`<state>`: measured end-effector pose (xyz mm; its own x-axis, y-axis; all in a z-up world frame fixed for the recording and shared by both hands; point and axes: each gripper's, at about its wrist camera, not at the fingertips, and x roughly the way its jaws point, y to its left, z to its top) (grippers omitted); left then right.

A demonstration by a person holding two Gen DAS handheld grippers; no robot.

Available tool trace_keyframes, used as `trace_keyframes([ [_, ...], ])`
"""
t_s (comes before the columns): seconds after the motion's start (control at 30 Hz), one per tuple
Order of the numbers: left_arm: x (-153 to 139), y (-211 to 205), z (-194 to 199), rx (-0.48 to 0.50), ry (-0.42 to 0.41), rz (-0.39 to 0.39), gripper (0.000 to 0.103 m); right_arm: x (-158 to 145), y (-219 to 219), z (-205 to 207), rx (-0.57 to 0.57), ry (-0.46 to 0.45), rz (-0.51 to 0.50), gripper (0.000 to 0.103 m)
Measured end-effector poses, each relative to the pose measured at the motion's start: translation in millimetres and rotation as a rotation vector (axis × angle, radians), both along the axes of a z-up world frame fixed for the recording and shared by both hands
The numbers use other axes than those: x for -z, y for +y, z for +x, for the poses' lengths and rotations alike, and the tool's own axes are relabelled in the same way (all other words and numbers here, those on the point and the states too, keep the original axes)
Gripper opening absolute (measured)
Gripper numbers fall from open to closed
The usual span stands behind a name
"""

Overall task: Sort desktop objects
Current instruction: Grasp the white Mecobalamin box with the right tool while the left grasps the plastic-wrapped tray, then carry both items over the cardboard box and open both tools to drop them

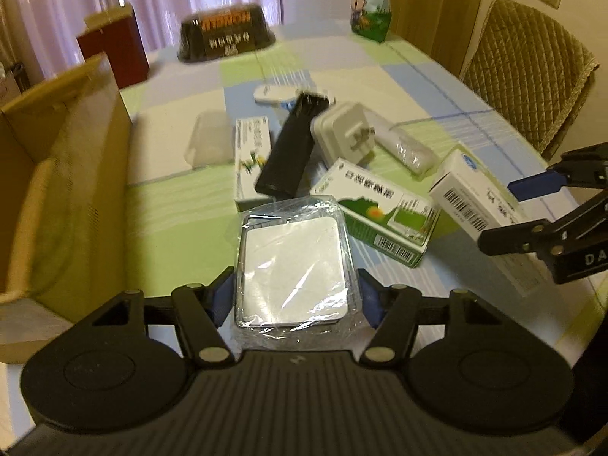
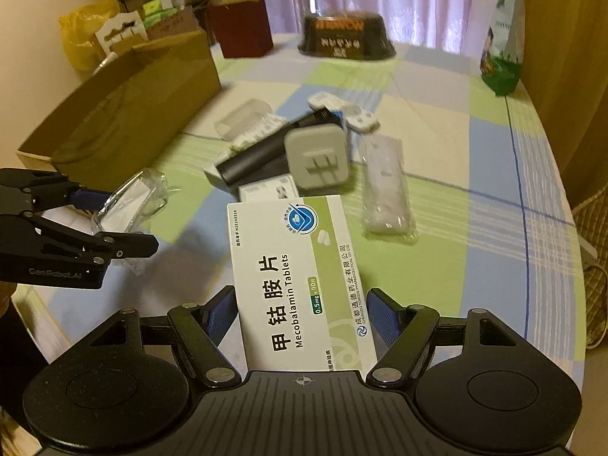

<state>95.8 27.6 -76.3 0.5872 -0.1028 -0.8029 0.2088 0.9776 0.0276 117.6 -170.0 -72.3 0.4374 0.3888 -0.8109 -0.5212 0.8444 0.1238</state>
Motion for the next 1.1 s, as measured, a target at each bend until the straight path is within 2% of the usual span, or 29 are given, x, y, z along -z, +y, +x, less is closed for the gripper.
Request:
trace_keyframes([
  [0.3, -57.2, 29.9, -27.7, -0.033, -0.105, 0.020, 0.061, -41.5, 34.3, -16.9, -0.054, -0.080, 0.030, 0.073],
  [0.57, -95.8, 66.7, -46.6, -0.079, -0.176, 0.054, 0.061, -65.1, 76.4, -25.1, -0.118, -0.134, 0.040, 0.073],
  [0.87, -115.0, 108.1, -59.9, -0.143, -0.212, 0.062, 0.061, -86.0, 122.8, -25.6, -0.192, -0.178, 0.056, 0.073],
  [1.1, -119.6, 161.8, -52.8, -0.211, -0.217, 0.095, 0.061, -104.2, 185.1, 0.2, -0.252, -0.200, 0.110, 0.073],
])
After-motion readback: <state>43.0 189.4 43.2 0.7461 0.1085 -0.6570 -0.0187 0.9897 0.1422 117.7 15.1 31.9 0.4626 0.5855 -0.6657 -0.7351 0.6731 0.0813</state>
